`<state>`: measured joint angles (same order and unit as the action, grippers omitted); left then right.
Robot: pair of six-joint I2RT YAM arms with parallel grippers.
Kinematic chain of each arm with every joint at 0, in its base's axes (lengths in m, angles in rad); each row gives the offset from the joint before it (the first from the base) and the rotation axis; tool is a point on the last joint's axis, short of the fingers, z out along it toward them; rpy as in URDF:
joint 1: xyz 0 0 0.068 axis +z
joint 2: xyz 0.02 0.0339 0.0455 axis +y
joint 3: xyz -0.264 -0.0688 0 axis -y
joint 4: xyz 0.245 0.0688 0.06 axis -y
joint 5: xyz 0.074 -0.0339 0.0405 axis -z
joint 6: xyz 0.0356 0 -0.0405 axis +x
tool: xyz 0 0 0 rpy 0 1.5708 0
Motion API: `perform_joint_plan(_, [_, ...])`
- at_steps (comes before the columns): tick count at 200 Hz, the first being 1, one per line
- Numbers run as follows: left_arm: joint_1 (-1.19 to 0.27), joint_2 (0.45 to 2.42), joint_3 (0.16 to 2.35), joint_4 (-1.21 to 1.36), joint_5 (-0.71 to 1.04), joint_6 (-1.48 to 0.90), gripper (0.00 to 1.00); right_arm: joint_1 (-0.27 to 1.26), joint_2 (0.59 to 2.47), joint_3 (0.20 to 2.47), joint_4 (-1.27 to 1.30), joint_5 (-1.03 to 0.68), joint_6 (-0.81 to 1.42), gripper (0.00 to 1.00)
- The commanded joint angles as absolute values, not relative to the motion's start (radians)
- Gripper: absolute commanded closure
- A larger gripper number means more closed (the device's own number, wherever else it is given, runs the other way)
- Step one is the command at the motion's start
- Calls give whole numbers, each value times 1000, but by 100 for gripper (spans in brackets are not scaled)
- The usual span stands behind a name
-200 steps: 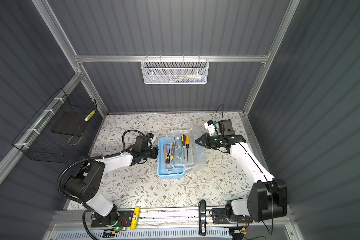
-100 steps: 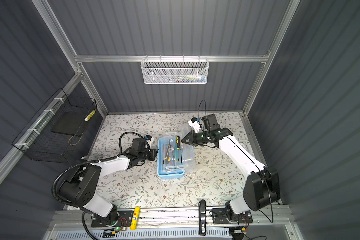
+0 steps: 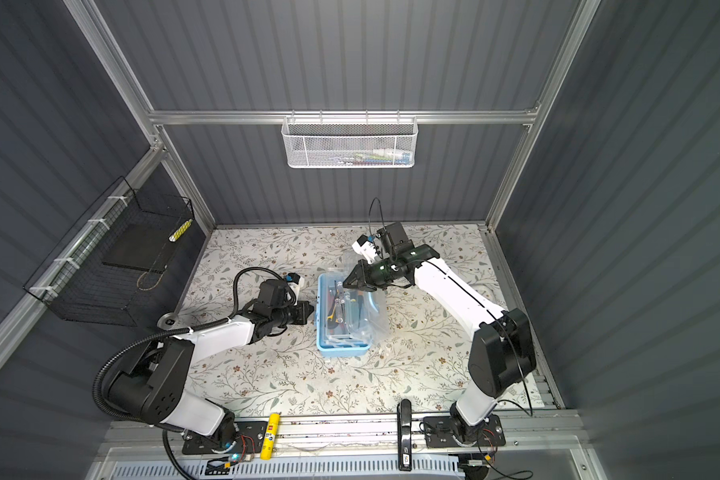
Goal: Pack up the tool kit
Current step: 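Lower the clear lid down onto the blue box with the right gripper, then press the lid down with the right gripper while the left reaches the latch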
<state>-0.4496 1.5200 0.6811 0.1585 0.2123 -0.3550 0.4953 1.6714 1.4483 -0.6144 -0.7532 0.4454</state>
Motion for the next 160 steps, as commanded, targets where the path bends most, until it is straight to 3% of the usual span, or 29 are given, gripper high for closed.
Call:
perform_joint_plan(1, [-441,1478,662,147,232,-370,100,502,1744,1441,-732,-660,426,83])
perform_joint_plan(89, [-431,1385,646,50,183,-347,100,575,1828,1601,-727,-650,416,83])
perform_joint_plan(96, [-426,1364,658,17,175,-347,100,574,1815,1602,-729,-621,409,81])
perform_joint_plan(105, [-419,1336,686,-34,173,-345,100,575,1793,1603,-742,-552,399,72])
perform_joint_plan(113, [-417,1310,711,-74,181,-338,90,578,1775,1603,-758,-473,382,72])
perform_joint_plan(124, [-416,1278,743,-105,212,-331,66,583,1749,1591,-767,-367,354,72])
perform_joint_plan(133, [-417,1257,758,-110,250,-337,48,585,1724,1561,-752,-280,340,63])
perform_joint_plan(150, [-417,1240,785,-110,321,-355,32,584,1674,1480,-695,-214,325,53])
perform_joint_plan(160, [-418,1239,801,-120,378,-366,29,583,1652,1436,-667,-210,315,48])
